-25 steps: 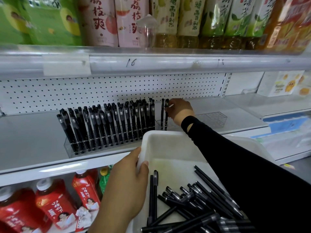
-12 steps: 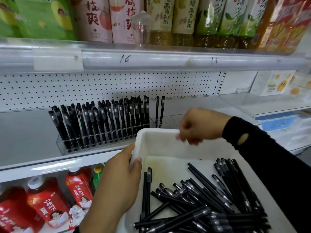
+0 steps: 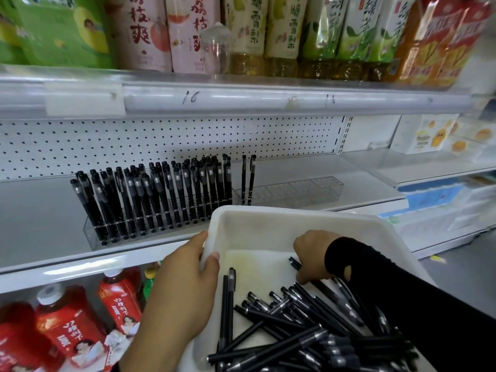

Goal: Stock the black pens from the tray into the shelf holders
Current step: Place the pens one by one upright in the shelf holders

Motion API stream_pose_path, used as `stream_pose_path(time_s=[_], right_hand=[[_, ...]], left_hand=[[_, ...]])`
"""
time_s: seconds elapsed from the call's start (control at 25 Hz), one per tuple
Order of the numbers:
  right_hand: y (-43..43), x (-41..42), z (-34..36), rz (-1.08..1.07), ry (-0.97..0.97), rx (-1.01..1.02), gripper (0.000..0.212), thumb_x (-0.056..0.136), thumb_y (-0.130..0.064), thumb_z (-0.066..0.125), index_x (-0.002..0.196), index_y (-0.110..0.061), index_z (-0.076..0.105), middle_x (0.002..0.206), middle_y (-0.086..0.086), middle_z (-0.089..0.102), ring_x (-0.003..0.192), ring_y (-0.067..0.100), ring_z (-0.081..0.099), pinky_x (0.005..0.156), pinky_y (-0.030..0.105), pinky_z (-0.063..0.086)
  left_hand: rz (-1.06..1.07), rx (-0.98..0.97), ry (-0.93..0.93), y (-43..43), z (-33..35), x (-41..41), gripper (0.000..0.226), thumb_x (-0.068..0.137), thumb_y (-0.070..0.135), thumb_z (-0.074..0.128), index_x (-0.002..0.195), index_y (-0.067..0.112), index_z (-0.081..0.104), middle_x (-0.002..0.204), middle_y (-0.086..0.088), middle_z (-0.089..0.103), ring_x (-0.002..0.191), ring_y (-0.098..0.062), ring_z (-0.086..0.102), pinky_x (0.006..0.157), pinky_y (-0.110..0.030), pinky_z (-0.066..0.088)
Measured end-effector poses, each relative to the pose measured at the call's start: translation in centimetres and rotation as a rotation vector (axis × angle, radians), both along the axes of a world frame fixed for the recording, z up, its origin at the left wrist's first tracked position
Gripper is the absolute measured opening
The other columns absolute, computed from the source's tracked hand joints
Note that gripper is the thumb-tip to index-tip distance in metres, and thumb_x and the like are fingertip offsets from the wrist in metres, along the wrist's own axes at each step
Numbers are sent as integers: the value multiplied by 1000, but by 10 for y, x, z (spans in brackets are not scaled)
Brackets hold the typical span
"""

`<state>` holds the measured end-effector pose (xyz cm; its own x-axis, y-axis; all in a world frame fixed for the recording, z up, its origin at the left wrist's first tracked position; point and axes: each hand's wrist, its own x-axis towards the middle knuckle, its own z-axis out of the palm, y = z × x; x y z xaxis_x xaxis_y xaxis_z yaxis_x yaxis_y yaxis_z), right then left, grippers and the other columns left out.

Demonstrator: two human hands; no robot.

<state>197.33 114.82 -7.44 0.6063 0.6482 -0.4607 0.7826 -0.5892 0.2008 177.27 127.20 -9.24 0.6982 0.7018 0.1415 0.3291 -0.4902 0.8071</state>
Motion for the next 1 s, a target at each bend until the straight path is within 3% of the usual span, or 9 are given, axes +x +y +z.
stream_pose_path(time_s=[0.2, 0.36, 0.44, 0.52, 0.6, 0.68, 0.8, 0.88, 1.0], right_hand=[[3, -2, 25, -46, 100, 290, 11, 84, -21, 73, 78, -16, 65, 63, -3, 67, 61, 12, 68, 70, 27, 59], [-4, 17, 64, -312, 710, 1007, 8, 85, 1, 72, 82, -5, 68, 74, 9, 74, 72, 20, 76, 72, 25, 61], [-8, 30, 67, -503, 1064, 1204, 14, 81, 9, 68, 87, -3, 64, 77, 14, 71, 76, 25, 75, 68, 23, 61], [-9, 35, 48, -640, 1297, 1056, 18, 76, 4, 66, 94, -2, 67, 79, 14, 71, 75, 22, 75, 64, 23, 61], [-8, 34, 23, -590, 1330, 822, 29, 77, -5, 68, 106, -5, 71, 84, 11, 72, 73, 14, 68, 59, 21, 56], [-5, 35, 10, -501, 1351, 756, 35, 81, -9, 67, 116, -5, 70, 85, 8, 71, 65, 8, 54, 51, 15, 43], [-2, 34, 10, -456, 1481, 768, 35, 84, -3, 63, 119, -1, 67, 86, 10, 68, 58, 5, 51, 46, 11, 42], [1, 29, 14, -394, 1418, 812, 30, 83, -5, 65, 113, -2, 70, 88, 11, 69, 62, 6, 58, 51, 12, 48], [7, 28, 26, -363, 1291, 1091, 23, 79, -7, 68, 101, -2, 68, 89, 13, 73, 67, 10, 67, 56, 15, 54]], left_hand=[[3, 1, 1, 0, 0, -1, 38, 101, 27, 48, 136, 41, 51, 95, 25, 63, 84, 2, 61, 64, -13, 42], [-3, 5, 16, 2, -2, 1, 38, 101, 28, 49, 137, 40, 52, 97, 24, 63, 86, -1, 62, 67, -17, 44], [-2, 9, 17, 2, -2, 1, 38, 101, 28, 48, 136, 41, 52, 96, 23, 64, 85, -1, 62, 65, -16, 43], [-2, 17, 17, 2, -2, 1, 39, 100, 28, 48, 136, 42, 52, 95, 22, 65, 84, -1, 62, 65, -16, 43], [0, 12, 18, 2, -1, 1, 39, 100, 28, 49, 137, 41, 51, 98, 20, 65, 85, -3, 63, 67, -18, 45], [1, 9, 11, 2, 0, 1, 39, 100, 28, 49, 137, 41, 52, 98, 20, 66, 85, -3, 64, 67, -18, 45], [4, 1, 7, 0, 2, -2, 36, 101, 28, 48, 134, 42, 52, 94, 23, 64, 83, 1, 62, 63, -12, 41], [9, 6, 2, -1, 1, -3, 36, 101, 29, 48, 135, 41, 52, 95, 24, 63, 83, 3, 60, 64, -10, 39], [8, -3, 0, -1, 2, -2, 38, 101, 29, 48, 137, 40, 51, 98, 23, 64, 85, 2, 61, 66, -13, 42]])
